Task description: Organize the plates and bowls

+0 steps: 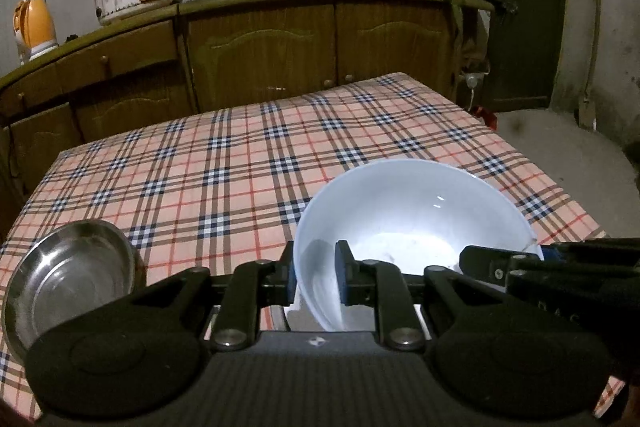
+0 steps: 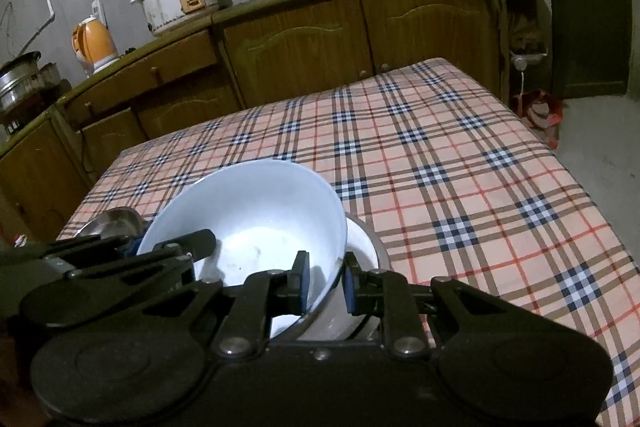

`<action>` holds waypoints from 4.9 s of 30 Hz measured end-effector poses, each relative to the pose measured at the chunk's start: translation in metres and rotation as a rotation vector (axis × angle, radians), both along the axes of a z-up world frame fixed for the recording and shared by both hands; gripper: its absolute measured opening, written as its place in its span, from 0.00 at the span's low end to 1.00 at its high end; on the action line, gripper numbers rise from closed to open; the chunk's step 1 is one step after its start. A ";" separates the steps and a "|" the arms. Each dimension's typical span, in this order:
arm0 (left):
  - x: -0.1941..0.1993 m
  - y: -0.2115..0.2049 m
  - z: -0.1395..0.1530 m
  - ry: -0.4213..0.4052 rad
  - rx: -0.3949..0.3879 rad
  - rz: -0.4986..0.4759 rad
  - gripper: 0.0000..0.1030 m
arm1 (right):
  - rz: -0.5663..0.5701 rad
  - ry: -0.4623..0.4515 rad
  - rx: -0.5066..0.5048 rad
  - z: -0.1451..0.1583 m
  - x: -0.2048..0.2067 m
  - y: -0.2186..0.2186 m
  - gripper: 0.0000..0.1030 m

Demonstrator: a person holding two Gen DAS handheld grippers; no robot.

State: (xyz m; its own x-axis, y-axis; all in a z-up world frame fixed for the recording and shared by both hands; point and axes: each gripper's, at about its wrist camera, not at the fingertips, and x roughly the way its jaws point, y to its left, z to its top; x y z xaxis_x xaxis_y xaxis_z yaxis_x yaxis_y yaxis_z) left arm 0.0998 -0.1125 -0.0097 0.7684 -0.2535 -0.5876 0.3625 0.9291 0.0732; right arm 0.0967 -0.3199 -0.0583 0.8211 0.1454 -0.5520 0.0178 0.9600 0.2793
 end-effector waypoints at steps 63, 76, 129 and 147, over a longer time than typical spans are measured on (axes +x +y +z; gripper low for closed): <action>0.018 0.012 -0.019 0.036 -0.054 0.039 0.51 | -0.039 -0.054 -0.050 -0.003 0.009 0.001 0.80; 0.011 0.023 -0.014 0.014 -0.077 0.061 0.85 | -0.119 -0.117 0.002 -0.012 -0.007 -0.011 0.82; 0.044 0.011 -0.056 0.085 0.016 -0.007 0.99 | -0.066 0.078 0.167 -0.062 0.026 -0.022 0.81; 0.047 0.008 -0.057 0.106 -0.125 -0.079 0.64 | 0.004 0.051 0.327 -0.072 0.037 -0.028 0.53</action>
